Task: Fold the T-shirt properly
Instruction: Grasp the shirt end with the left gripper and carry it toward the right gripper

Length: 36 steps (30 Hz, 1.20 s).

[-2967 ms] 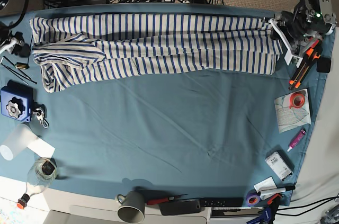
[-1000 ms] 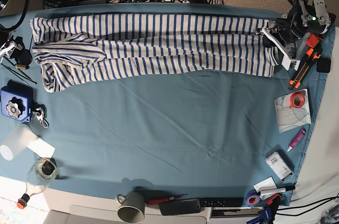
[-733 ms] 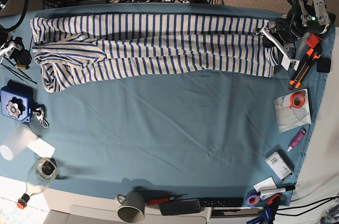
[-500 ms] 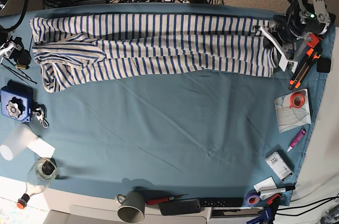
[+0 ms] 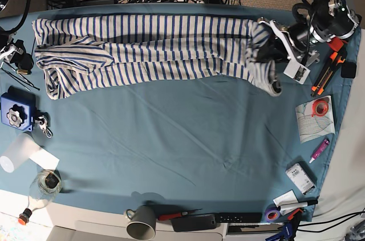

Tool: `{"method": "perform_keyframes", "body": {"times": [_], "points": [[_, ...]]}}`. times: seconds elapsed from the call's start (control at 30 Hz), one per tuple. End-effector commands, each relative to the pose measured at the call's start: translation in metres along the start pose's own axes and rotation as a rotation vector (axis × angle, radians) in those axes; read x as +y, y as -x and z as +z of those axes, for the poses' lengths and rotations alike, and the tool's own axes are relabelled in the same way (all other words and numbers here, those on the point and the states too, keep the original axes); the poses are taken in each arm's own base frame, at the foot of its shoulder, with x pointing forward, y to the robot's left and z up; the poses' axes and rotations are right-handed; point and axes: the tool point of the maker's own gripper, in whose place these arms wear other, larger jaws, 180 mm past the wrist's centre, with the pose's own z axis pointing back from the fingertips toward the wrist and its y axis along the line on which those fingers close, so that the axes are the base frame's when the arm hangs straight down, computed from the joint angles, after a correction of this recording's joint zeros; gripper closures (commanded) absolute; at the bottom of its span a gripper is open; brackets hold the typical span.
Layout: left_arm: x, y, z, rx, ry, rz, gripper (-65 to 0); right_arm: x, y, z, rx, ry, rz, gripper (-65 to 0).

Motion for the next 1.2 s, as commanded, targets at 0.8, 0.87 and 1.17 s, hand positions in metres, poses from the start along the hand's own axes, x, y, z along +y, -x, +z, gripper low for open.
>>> {"method": "perform_keyframes", "body": {"times": [0.8, 0.87, 1.17], "points": [[-0.198, -0.021, -0.102, -0.022, 0.317, -0.362, 0.0, 0.008, -0.041, 0.007, -0.102, -0.013, 0.055, -15.9], [-0.205, -0.022, -0.110, -0.018, 0.334, -0.354, 0.0, 0.008, -0.041, 0.007, -0.102, -0.013, 0.056, -15.9], [-0.222, -0.024, -0.142, 0.018, 0.378, -0.302, 0.0, 0.008, -0.041, 0.007, -0.102, -0.013, 0.056, -15.9]]}}
